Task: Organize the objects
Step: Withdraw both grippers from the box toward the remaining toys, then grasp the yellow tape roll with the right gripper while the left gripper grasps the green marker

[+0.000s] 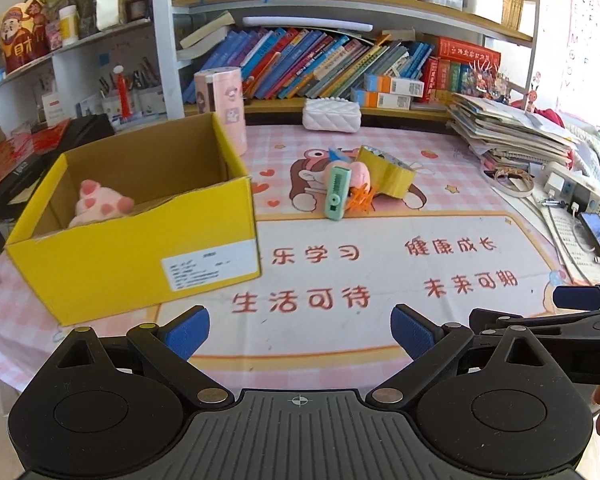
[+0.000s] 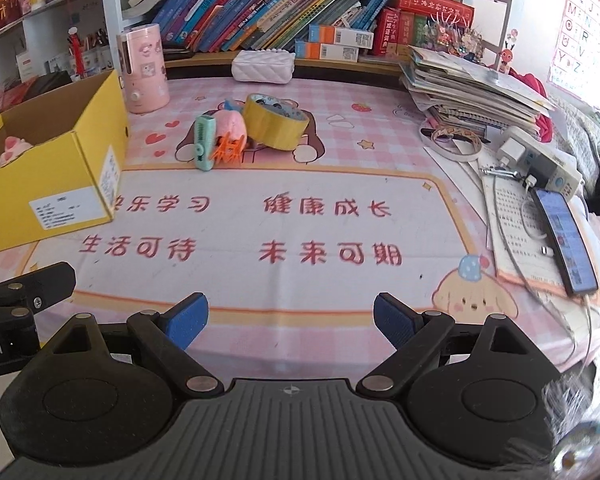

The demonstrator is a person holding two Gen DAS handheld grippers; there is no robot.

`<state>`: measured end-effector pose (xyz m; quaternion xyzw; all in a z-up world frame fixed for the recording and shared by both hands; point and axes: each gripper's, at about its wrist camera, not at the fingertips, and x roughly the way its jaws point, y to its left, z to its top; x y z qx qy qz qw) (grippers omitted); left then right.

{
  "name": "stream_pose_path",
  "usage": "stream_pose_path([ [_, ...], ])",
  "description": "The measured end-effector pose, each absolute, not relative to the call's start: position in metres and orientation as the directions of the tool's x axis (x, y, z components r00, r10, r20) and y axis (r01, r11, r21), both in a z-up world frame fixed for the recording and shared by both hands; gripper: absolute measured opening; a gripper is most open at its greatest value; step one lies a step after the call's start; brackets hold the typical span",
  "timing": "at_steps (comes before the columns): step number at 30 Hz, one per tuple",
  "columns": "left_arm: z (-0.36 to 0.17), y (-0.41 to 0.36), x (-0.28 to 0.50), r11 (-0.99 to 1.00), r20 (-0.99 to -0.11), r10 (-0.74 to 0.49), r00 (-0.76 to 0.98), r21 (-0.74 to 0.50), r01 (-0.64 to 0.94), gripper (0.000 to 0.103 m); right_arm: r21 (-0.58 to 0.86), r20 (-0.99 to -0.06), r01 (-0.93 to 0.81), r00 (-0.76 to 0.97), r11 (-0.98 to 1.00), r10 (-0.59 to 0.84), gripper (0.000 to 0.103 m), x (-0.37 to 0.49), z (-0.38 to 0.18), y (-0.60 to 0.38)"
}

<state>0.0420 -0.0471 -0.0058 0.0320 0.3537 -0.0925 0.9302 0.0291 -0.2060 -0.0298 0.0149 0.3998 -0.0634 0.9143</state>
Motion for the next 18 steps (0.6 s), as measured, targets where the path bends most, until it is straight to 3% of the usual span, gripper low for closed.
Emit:
stream_pose_path([
  [12, -0.011, -0.079, 0.082, 0.993, -0.676, -0.087, 0.732, 0.003, 0.121, 0.098, -0.014, -0.739, 0.043, 0.673, 0.999, -0.039, 0.088, 0.081, -0.031, -0.238],
  [15, -0.011, -0.088, 0.09, 0.994, -0.671, -0.073, 0.738, 0.01, 0.108, 0.097, -0.004, -0.737, 0.016, 0.675, 1.0, -0.013, 0.084, 0.095, -0.032, -0.247],
  [18, -0.011, -0.098, 0.098, 0.995, -0.664, -0.059, 0.746, 0.019, 0.096, 0.089, 0.018, -0.735, -0.006, 0.678, 1.0, 0.018, 0.069, 0.107, -0.032, -0.258],
])
